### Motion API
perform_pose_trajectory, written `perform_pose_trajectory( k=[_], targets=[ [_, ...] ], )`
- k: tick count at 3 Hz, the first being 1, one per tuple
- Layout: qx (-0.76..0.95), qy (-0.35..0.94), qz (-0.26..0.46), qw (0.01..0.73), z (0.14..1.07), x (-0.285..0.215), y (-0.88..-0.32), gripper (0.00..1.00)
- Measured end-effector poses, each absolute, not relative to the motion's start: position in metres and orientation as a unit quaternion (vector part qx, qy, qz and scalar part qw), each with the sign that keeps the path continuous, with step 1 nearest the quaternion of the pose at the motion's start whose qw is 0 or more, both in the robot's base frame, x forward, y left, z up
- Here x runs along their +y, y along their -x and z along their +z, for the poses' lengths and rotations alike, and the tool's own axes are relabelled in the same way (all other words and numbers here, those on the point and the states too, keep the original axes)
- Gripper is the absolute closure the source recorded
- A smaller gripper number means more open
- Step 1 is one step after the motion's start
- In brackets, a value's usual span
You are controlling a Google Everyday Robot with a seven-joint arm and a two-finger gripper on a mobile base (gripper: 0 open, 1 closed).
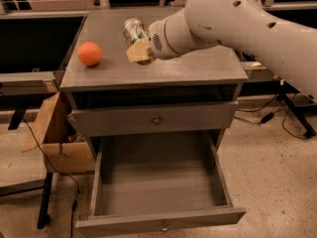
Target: Place 7up can into middle drawer
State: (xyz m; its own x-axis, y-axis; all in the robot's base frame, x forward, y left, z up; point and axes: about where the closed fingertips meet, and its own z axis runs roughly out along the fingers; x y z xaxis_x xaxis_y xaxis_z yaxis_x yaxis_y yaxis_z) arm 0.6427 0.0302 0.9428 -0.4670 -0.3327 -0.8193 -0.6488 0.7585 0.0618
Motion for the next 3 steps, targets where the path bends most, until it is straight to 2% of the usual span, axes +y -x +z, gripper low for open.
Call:
perform_pose_trajectory(
  k=[2,3],
  targets=[
    [0.839,0.305,0.184,0.412,0.932,0.033,-0.637,1.00],
    [0.842,0.311,0.198,0.394,0.901,0.025,-0.596,1.00]
  ],
)
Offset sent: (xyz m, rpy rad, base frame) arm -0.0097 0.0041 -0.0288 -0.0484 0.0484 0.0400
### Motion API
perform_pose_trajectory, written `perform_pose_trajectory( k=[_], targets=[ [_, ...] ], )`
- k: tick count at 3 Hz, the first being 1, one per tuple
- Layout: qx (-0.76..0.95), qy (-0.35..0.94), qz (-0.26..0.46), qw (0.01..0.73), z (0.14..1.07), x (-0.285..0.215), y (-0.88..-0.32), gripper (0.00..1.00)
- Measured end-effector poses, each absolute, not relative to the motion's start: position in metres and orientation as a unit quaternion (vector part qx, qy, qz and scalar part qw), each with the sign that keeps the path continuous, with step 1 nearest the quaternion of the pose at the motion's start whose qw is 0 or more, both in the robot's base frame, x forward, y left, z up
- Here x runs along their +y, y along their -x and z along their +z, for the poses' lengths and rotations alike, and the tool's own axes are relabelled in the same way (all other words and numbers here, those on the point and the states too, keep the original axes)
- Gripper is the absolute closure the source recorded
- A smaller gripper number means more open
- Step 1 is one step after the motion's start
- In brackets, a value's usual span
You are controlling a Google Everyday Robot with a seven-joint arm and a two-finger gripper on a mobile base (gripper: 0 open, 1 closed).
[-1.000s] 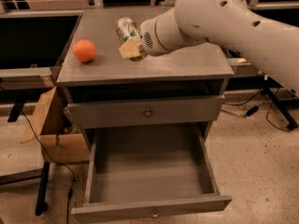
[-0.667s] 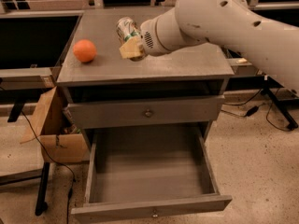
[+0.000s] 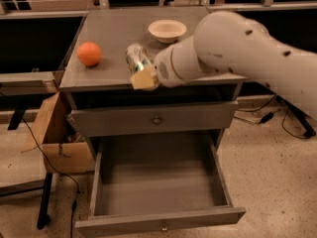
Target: Place 7up can into middle drawer
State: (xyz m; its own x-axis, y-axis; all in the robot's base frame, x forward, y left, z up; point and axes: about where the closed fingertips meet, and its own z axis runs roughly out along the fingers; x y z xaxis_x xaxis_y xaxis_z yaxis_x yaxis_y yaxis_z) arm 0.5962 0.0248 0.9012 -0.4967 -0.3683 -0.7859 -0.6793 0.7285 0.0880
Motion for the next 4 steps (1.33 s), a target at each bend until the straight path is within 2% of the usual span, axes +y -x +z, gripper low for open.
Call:
perform_pose_trajectory(
  k=[1,2,4],
  targets=[
    [0.860,0.302,0.208,0.355,0.851,0.013,-0.555,1.00],
    [0.898,0.284,0.214,0.260,0.750,0.004,-0.514,1.00],
    [0.937,0.249,0.208,0.126,0.600,0.018,-0.486,1.00]
  ],
)
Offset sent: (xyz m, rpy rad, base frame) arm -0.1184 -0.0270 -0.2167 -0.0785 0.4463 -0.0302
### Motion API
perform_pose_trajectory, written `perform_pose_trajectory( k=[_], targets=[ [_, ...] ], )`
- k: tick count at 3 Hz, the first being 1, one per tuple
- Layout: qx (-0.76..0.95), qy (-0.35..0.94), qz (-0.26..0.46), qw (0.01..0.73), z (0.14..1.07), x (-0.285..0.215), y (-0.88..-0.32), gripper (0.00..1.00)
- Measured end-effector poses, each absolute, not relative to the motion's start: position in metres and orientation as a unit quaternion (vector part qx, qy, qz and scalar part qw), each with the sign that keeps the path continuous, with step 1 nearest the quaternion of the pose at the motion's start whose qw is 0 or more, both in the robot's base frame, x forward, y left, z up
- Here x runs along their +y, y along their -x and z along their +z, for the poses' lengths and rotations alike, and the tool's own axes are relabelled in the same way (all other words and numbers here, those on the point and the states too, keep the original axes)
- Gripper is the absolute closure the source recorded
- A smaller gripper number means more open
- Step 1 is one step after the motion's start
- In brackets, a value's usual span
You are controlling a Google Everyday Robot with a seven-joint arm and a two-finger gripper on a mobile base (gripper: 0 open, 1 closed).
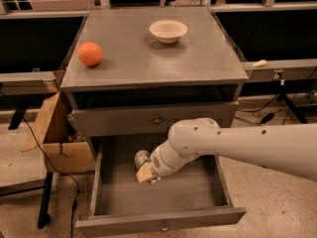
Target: Place 7up can into middle drawer
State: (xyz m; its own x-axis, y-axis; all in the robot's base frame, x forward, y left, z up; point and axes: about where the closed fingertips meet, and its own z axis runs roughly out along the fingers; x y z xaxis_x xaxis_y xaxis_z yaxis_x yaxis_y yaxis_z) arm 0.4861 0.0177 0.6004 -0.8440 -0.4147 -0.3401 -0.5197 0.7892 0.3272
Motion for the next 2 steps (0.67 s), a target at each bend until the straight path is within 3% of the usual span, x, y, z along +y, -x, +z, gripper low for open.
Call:
perform_pose_trajectory(
  k=[1,2],
  targets=[
    [0.951,0.224,0.192,0.090,0.530,0.026,-0.484,1.00],
    [0.963,0.188,0.167,0.100,0.485,0.022,-0.494,1.00]
  ],
)
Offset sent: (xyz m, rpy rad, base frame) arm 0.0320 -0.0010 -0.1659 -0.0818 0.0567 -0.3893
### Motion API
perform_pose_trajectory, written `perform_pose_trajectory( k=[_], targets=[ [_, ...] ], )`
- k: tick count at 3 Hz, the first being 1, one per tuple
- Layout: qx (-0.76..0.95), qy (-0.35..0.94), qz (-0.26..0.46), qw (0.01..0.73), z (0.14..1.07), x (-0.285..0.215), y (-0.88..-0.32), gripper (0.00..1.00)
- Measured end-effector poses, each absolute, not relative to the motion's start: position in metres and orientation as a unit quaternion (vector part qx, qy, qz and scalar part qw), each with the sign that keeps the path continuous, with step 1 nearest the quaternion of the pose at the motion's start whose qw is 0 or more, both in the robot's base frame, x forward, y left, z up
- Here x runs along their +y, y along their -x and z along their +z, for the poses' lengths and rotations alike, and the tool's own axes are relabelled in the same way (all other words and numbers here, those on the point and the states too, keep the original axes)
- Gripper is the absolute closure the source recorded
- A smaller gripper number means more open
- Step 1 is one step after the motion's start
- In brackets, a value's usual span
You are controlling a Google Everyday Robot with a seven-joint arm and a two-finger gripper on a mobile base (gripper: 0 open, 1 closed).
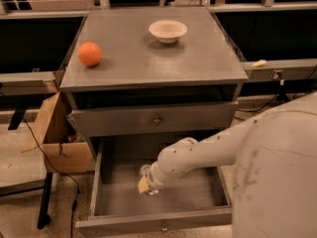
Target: Place 7up can into middle drawer
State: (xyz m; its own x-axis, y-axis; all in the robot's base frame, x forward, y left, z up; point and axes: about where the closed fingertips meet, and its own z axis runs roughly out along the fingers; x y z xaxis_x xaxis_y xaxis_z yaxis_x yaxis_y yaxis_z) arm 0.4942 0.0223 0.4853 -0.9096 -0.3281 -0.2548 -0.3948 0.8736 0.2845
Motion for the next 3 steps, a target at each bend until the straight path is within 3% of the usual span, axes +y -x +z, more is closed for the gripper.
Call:
perform_pose_trajectory(
  k=[3],
  targets=[
    [0.962,0.158,0.180,0.130,0.481,0.027,-0.522,1.00]
  ],
)
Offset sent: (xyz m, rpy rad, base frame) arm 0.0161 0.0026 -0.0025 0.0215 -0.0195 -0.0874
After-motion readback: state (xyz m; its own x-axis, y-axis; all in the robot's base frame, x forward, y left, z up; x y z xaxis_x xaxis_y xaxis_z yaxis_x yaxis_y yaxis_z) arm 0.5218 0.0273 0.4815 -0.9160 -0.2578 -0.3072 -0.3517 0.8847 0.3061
